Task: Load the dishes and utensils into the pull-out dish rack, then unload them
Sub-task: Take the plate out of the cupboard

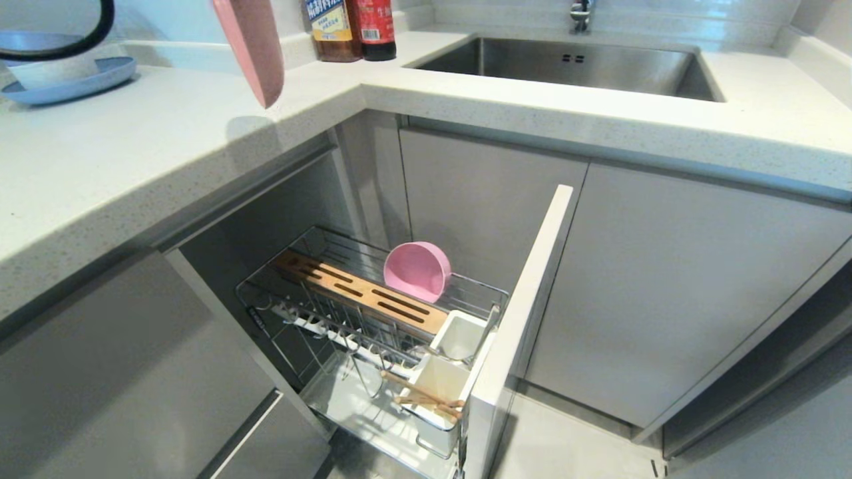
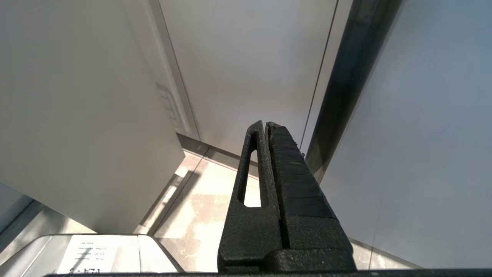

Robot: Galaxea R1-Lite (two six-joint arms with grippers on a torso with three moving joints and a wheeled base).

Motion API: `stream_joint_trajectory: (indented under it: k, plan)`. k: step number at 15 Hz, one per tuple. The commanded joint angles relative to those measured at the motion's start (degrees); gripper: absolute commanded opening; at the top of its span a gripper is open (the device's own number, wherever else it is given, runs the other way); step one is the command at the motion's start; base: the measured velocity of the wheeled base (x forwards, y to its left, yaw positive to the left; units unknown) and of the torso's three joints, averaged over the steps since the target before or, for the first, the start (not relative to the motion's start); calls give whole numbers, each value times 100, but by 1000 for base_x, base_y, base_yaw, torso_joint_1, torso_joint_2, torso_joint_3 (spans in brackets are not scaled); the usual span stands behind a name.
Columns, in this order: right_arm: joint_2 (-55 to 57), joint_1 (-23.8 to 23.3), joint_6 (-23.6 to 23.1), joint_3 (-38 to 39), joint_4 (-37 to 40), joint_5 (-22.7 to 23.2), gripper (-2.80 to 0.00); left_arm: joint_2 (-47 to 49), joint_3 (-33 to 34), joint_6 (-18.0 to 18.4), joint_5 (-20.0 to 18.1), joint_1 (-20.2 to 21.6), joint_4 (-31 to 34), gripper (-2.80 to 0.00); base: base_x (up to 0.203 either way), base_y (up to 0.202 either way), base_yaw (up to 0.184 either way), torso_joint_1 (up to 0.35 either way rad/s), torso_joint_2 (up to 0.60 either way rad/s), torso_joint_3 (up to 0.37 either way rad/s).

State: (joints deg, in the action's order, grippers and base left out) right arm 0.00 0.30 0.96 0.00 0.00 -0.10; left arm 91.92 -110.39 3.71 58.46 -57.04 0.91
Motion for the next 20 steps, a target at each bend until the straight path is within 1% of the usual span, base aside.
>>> stream_joint_trajectory:
  k: [1,3,5,6,9,10,11,12,13,14,15,16,17,18,19,20]
  plan:
    - [0,5,0,9,0,1,-280,-59,8,143,34,352,24,-280,0,0,0,0,0,0]
    - [0,-4,0,9,0,1,-280,-110,8,306,34,669,49,-280,0,0,0,0,0,0]
    - [0,5,0,9,-4,1,-280,-162,8,604,34,1096,52,-280,0,0,0,0,0,0]
    - [0,5,0,9,0,1,-280,-185,8,731,34,1213,50,-280,0,0,0,0,0,0]
    - [0,3,0,9,-1,1,-280,-261,8,1074,43,1824,70,-280,0,0,0,0,0,0]
    - [0,5,0,9,0,1,-280,-303,8,1183,52,1964,107,-280,0,0,0,0,0,0]
    - [0,2,0,9,0,1,-280,-335,8,1255,58,2021,166,-280,0,0,0,0,0,0]
    - [0,5,0,9,-2,1,-280,-355,8,1317,142,2141,264,-280,0,0,0,0,0,0]
    - [0,5,0,9,0,1,-280,-377,8,1351,326,2197,359,-280,0,0,0,0,0,0]
    - [0,3,0,9,0,1,-280,-425,8,1412,419,2218,506,-280,0,0,0,0,0,0]
    - [0,4,0,9,-1,1,-280,-466,8,1617,453,2264,752,-280,0,0,0,0,0,0]
    - [0,-1,0,9,0,1,-280,-529,2,1785,329,2308,942,-280,0,0,0,0,0,0]
    - [0,2,0,9,0,1,-280,-559,7,1833,151,2358,977,-280,0,0,0,0,0,0]
    - [0,5,0,9,0,1,-280,-561,8,1835,189,2442,944,-280,0,0,0,0,0,0]
    - [0,4,0,9,0,1,-280,-564,13,1840,325,2527,965,-280,0,0,0,0,0,0]
    - [0,-3,0,9,0,1,-280,-589,17,1892,382,2624,1047,-280,0,0,0,0,0,0]
